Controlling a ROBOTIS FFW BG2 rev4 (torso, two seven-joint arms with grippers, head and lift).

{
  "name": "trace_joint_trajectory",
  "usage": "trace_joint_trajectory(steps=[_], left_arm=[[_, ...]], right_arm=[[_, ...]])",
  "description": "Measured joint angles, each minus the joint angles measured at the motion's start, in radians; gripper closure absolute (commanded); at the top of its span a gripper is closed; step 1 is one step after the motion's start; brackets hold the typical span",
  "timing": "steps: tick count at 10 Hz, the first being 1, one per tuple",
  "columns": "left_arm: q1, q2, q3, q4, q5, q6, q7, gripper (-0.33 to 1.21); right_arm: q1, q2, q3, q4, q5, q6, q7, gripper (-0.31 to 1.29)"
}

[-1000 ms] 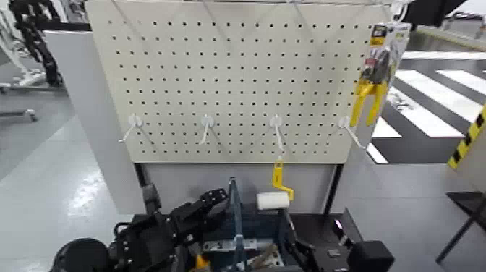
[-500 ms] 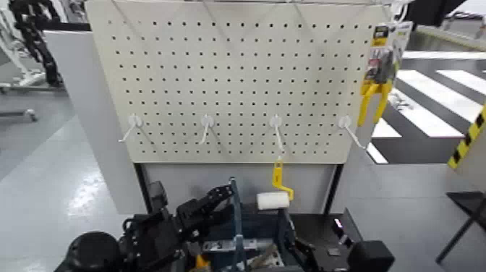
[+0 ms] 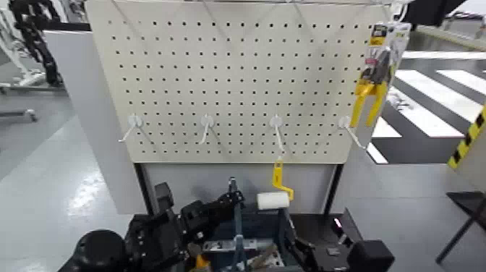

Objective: Grasp the handle of the crate.

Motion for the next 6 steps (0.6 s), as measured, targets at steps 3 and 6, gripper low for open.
trace_joint_trajectory(steps=[3, 6], left_arm=[[0.002, 0.000, -0.005, 0.007, 0.001, 0.012, 0.001, 1.19], [0.015, -0.003, -0.002, -0.001, 0.001, 0.026, 0.001, 1.19]], right_arm=[[-0.003, -0.004, 0.001, 0.005, -0.003, -0.005, 0.001, 0.15], [-0.004, -0.006, 0.002, 0.005, -0.005, -0.005, 0.002, 0.15]])
